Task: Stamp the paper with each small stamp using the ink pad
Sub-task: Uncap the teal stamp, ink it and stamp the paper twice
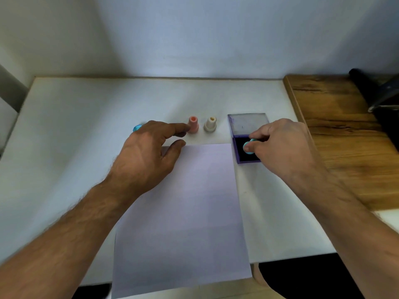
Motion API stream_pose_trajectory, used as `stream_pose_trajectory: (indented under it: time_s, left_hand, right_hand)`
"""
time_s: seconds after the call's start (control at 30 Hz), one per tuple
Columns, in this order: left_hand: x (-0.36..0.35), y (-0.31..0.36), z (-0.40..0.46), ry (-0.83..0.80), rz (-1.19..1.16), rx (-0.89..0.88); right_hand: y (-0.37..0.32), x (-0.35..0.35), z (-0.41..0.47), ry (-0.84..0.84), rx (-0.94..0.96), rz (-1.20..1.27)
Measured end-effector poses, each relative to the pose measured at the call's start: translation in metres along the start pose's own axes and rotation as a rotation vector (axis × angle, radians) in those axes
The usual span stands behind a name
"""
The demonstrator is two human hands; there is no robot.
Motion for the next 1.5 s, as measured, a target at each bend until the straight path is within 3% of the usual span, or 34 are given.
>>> stream_pose_trajectory:
  time_s: [0.27, 0.67, 0.73, 0.87, 1.2, 1.3, 1.5]
  left_hand:
    - [0.008, -0.01, 0.001, 0.063, 0.043, -0.029]
    - [0.019, -0.025, -0.004, 0.084, 0.028, 0.076]
    - [0.022, -0.029, -0.008, 0.092, 0.033, 0.078]
    - [0.035, -0.035, -0.017, 0.128, 0.032, 0.103]
    - [0.053, -0.049, -0.032, 0.096, 0.045, 0.165]
    - [0.055, -0.056, -0.035, 0.036, 0.027, 0.178]
    - [0.05, -0.059, -0.041, -0.026, 0.003, 0.23]
  right_hand:
    - [-0.003, -0.003, 0.005, -0.056, -0.072, 0.043]
    - [-0.006, 0.003, 0.005, -0.161, -0.098, 0.008]
    - [-0.007, 0.002, 0.002, -0.097, -0.01, -0.076]
    - [-0.006, 0.003, 0.004, -0.11, -0.089, 0.035]
    - [-0.007, -0.002, -0.002, 0.106, 0.028, 0.071]
    - [-0.034, -0.008, -0.01, 0.146, 0.112, 0.215]
    - [-0.089, -0.053, -0.013, -0.158, 0.212, 0.806]
Point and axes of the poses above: each hand's wrist, its own z-axis towards the middle knuckle, its own x-axis out of the back of the hand, y = z × x, the point moved 2 cm from there along z, towards the middle knuckle, and after that the axes turned 14 degrees about -y, right-handed, at the moved point
